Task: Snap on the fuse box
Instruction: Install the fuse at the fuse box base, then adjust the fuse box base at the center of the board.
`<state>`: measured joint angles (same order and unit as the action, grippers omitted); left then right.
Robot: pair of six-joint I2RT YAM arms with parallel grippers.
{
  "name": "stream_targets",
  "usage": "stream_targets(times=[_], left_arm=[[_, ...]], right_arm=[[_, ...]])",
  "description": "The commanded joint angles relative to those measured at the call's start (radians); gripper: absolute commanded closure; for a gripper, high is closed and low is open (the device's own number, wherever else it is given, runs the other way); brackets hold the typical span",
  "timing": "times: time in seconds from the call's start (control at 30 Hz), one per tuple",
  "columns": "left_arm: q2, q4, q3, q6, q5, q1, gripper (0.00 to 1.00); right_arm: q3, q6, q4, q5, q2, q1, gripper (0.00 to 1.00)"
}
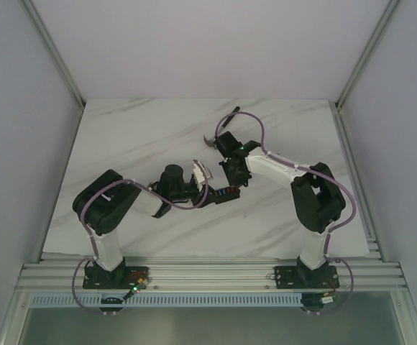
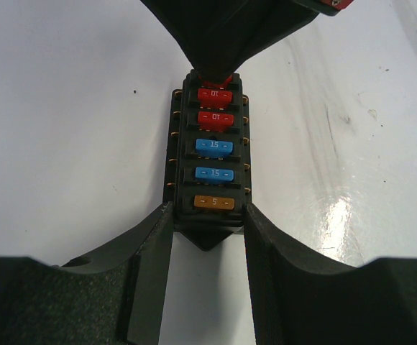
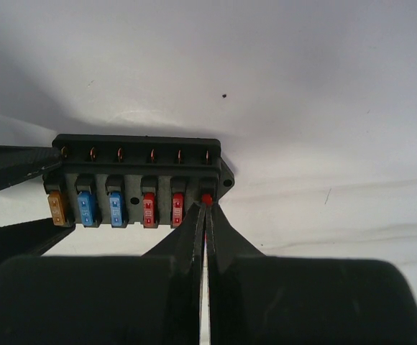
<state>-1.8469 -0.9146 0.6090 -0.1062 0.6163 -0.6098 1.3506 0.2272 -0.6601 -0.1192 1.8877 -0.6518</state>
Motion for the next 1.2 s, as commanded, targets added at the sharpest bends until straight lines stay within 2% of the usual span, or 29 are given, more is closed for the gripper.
stream_targets(times=[0.0, 0.1, 0.3, 0.4, 0.53, 0.63, 0.8, 1.0, 1.17], left_arm=[[-0.044, 0.091, -0.002, -0.021, -0.001, 0.002, 0.63], [-0.041, 0.099, -0.001, -0.026, -0.011, 0.001, 0.63], [-0.023, 0.089, -0.022, -0.013, -0.054, 0.001, 0.63], [0.001, 0.063, -0.051, 0.014, -0.097, 0.001, 0.63], [0.043, 0.063, -0.075, 0.084, -0.227, -0.013, 0.63], [0.082, 0.085, -0.089, 0.132, -0.324, -0.031, 0.62], [0.129, 0.114, -0.093, 0.288, -0.539, -0.070, 0.61], [0.112, 0.208, -0.034, 0.518, -0.743, -0.132, 0.57], [0.099, 0.302, 0.024, 0.625, -0.832, -0.197, 0.44]], right_arm=[[-0.136, -0.007, 0.036, 0.012, 0.276, 0.001, 1.00], [-0.141, -0.006, 0.041, 0.011, 0.287, -0.005, 1.00], [-0.091, -0.022, 0.053, 0.002, 0.025, -0.010, 0.99], [-0.065, -0.044, 0.051, -0.031, -0.099, -0.009, 0.82], [-0.079, -0.081, 0.061, -0.122, -0.208, 0.027, 0.62], [-0.114, -0.101, 0.093, -0.156, -0.257, 0.087, 0.44], [-0.164, -0.086, 0.211, -0.106, -0.323, 0.229, 0.12], [-0.217, -0.060, 0.355, 0.007, -0.309, 0.370, 0.01], [-0.248, -0.067, 0.444, 0.072, -0.248, 0.457, 0.00]])
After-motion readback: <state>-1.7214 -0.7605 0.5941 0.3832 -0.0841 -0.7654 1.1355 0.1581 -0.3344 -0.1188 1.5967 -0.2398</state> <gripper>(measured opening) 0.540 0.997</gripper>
